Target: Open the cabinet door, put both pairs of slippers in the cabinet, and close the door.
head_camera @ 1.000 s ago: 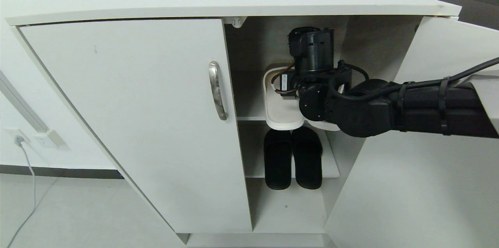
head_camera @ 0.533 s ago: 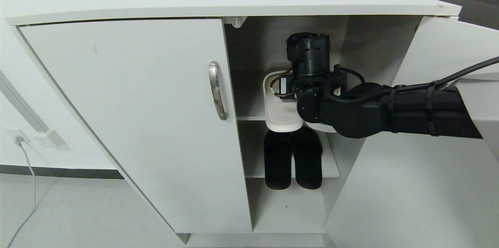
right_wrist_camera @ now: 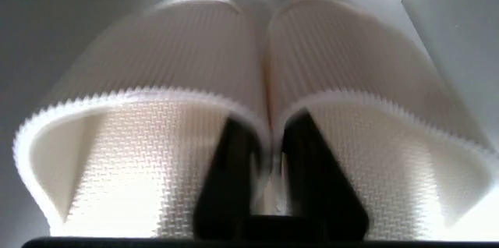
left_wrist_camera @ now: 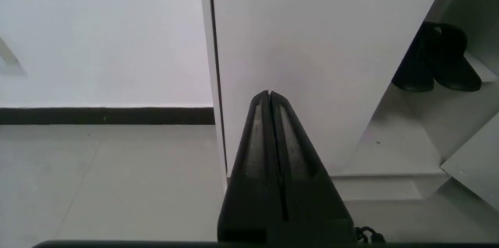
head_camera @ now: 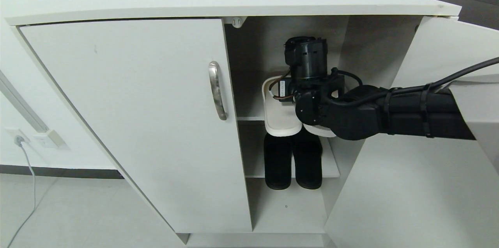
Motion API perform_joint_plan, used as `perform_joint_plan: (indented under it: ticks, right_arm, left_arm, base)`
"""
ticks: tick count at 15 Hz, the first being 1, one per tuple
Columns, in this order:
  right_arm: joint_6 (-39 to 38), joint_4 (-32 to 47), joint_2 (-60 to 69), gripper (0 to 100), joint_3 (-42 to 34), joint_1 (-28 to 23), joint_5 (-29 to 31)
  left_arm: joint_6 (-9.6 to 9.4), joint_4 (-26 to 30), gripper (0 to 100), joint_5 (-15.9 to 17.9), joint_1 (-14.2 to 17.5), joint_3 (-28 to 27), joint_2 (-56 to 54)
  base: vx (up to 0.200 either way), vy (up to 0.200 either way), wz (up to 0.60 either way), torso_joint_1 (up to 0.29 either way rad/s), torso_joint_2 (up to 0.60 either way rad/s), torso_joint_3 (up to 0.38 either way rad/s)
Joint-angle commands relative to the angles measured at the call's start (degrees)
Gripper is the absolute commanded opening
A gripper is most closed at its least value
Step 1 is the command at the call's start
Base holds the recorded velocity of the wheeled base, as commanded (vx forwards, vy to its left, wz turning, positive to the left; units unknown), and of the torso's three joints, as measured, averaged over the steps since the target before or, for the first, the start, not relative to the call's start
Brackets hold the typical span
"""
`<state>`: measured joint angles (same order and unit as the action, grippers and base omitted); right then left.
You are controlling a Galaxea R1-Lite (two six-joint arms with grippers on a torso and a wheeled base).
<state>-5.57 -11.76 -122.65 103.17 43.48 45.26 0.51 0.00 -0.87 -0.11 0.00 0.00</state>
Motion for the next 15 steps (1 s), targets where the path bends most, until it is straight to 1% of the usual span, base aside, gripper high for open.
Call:
perform_joint_plan:
  ticks: [1, 2, 5, 10, 13, 15]
  right_arm:
    - [-0.1, 0.0, 0.1, 100, -0.2, 0.0, 0.0]
    - [-0.1, 0.0, 0.3, 100, -0.7, 0.0, 0.0]
    - [-0.1, -0.3, 4.4, 100, -6.5, 0.9, 0.3]
    - [-0.8, -0.6, 12.7, 100, -14.1, 4.4, 0.5]
    - [-2.8, -1.7, 17.9, 100, -22.3, 7.6, 0.5]
    - [-3.3, -4.5, 22.2, 100, -29.3, 10.0, 0.5]
  left_arm:
    - [0.02, 0.0, 0, 0.0, 0.0, 0.0, 0.0]
    - [0.02, 0.0, 0, 0.0, 0.0, 0.0, 0.0]
    - [0.02, 0.0, 0, -0.1, -0.1, 0.0, 0.0]
    - [0.1, 0.0, 0, -0.2, 0.0, 0.0, 0.0]
    - [0.1, 0.0, 0, -0.2, 0.0, 0.0, 0.0]
    - [0.19, 0.0, 0, -0.2, 0.0, 0.0, 0.0]
  base:
    - [0.0, 0.0, 0.0, 0.0, 0.0, 0.0]
    - [0.0, 0.0, 0.0, 0.0, 0.0, 0.0]
    - [0.0, 0.0, 0.0, 0.0, 0.0, 0.0]
    - [0.0, 0.0, 0.0, 0.0, 0.0, 0.0]
    - [0.0, 0.0, 0.0, 0.0, 0.0, 0.0]
    - [0.0, 0.0, 0.0, 0.0, 0.0, 0.0]
